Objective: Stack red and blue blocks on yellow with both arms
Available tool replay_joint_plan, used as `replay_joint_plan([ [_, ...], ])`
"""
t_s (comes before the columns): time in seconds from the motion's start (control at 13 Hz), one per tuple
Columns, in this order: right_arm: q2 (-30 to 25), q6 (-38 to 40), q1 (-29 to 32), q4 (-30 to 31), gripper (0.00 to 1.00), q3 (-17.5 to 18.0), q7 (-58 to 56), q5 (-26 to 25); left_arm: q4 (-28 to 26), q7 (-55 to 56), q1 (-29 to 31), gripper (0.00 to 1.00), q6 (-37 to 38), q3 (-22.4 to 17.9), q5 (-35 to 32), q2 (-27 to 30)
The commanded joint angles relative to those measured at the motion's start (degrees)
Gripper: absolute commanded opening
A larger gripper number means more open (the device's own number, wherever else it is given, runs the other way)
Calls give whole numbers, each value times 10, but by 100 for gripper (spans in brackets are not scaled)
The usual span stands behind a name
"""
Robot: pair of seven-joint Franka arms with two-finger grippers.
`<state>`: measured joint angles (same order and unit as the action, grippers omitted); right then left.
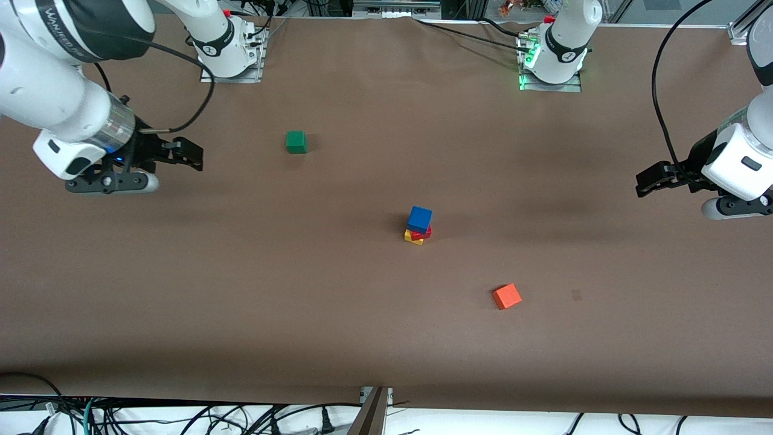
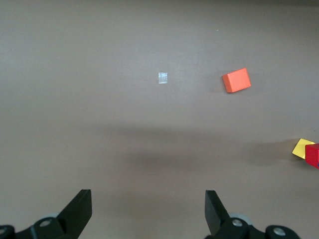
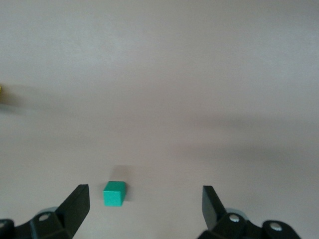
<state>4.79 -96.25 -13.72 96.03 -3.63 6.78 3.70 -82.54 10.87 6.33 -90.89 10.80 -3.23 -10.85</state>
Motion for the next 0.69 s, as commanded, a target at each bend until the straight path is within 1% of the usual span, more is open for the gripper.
replay_joint_plan([
  [0.0,-42,-32,72,58,100,48,-48,-4,12,-12,4,100,2,2,13,-5],
  [0.15,-42,-32,77,52,100,49,-60,-9,12,-12,4,100,2,2,13,-5],
  [0.31,-34,-37,77,33,100,49,-60,-27,12,-12,5,100,2,2,13,-6],
  [0.62,-24,-33,73,11,100,51,-57,-28,12,-12,4,100,2,2,13,-6],
])
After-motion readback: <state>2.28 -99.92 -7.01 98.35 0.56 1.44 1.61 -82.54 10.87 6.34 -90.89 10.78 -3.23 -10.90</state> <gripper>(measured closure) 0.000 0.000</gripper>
